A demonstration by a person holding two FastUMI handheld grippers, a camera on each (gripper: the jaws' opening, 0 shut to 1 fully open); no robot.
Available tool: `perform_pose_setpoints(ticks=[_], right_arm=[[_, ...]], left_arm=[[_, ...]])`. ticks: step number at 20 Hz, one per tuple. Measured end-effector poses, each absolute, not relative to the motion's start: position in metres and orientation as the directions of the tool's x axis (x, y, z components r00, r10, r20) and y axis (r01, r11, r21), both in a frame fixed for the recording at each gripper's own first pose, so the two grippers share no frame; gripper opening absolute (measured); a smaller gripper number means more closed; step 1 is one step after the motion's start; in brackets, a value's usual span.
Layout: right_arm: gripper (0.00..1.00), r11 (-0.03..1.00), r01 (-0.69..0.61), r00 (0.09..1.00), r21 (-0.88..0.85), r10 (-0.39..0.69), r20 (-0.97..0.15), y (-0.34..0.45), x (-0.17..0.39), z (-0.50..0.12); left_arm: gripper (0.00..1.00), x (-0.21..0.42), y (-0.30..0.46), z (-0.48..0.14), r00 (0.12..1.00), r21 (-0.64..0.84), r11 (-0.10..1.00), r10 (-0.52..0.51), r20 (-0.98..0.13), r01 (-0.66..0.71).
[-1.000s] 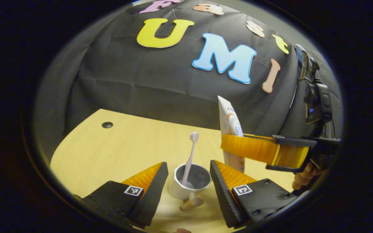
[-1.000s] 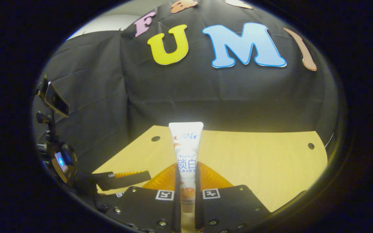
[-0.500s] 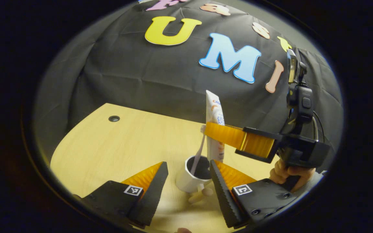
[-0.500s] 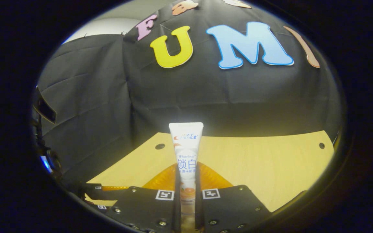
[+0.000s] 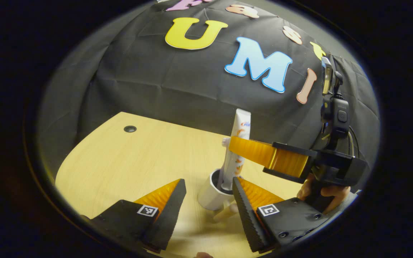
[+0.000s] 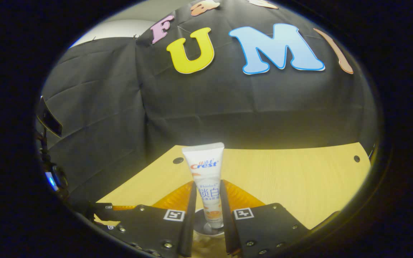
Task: Put the toothbrush and toothpaste on the desktop into the cup, then pick up the cup and place it on the coaster on the desktop.
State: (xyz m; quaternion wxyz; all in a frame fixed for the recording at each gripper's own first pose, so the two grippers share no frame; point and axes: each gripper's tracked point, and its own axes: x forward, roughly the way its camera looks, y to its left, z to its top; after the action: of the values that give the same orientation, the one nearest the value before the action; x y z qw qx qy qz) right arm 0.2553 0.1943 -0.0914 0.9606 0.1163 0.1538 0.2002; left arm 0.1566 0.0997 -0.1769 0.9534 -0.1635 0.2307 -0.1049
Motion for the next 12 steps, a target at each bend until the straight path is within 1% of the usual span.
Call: perform_pose_setpoints(ticks=[2, 3, 4, 5, 6, 7, 8, 9, 10, 11, 12], right_arm=[[0.45, 0.892, -0.350, 0.871, 0.284, 0.422, -0.250, 0.193, 0.252, -0.091], [0.55, 0.897, -0.344, 0.876, 0.279, 0.413, -0.249, 0.192, 0.253, -0.092], [0.57, 0.897, -0.343, 0.878, 0.279, 0.412, -0.244, 0.191, 0.252, -0.089], [0.60, 0.894, -0.345, 0.877, 0.286, 0.416, -0.242, 0.190, 0.249, -0.088], [0.60, 0.896, -0.338, 0.880, 0.288, 0.410, -0.240, 0.188, 0.249, -0.086], [0.62, 0.893, -0.343, 0.879, 0.292, 0.414, -0.235, 0.189, 0.248, -0.084], [0.68, 0.893, -0.340, 0.880, 0.294, 0.413, -0.236, 0.188, 0.249, -0.083], [0.75, 0.894, -0.338, 0.881, 0.294, 0.410, -0.235, 0.186, 0.246, -0.082], [0.75, 0.895, -0.336, 0.883, 0.293, 0.408, -0.231, 0.184, 0.245, -0.079], [0.75, 0.897, -0.333, 0.887, 0.290, 0.402, -0.227, 0.182, 0.243, -0.077], [0.75, 0.900, -0.329, 0.891, 0.287, 0.397, -0.221, 0.178, 0.242, -0.073]], left_arm=[[0.86, 0.154, 0.100, -0.177, 0.871, -0.362, 0.924, -0.276, -0.406, 0.124], [0.86, 0.154, 0.099, -0.177, 0.871, -0.363, 0.924, -0.276, -0.407, 0.123], [0.86, 0.154, 0.099, -0.176, 0.871, -0.363, 0.924, -0.276, -0.407, 0.122], [0.89, 0.153, 0.099, -0.177, 0.871, -0.364, 0.923, -0.275, -0.408, 0.121], [0.89, 0.152, 0.098, -0.178, 0.870, -0.365, 0.923, -0.276, -0.409, 0.121], [0.86, 0.151, 0.098, -0.177, 0.869, -0.365, 0.923, -0.277, -0.410, 0.122], [0.86, 0.151, 0.096, -0.177, 0.869, -0.366, 0.923, -0.278, -0.410, 0.123], [0.86, 0.150, 0.095, -0.176, 0.869, -0.365, 0.923, -0.278, -0.410, 0.124], [0.89, 0.149, 0.093, -0.176, 0.869, -0.363, 0.923, -0.278, -0.410, 0.124], [0.89, 0.148, 0.092, -0.176, 0.868, -0.361, 0.924, -0.278, -0.410, 0.125], [0.83, 0.148, 0.090, -0.177, 0.867, -0.359, 0.925, -0.279, -0.414, 0.126]])
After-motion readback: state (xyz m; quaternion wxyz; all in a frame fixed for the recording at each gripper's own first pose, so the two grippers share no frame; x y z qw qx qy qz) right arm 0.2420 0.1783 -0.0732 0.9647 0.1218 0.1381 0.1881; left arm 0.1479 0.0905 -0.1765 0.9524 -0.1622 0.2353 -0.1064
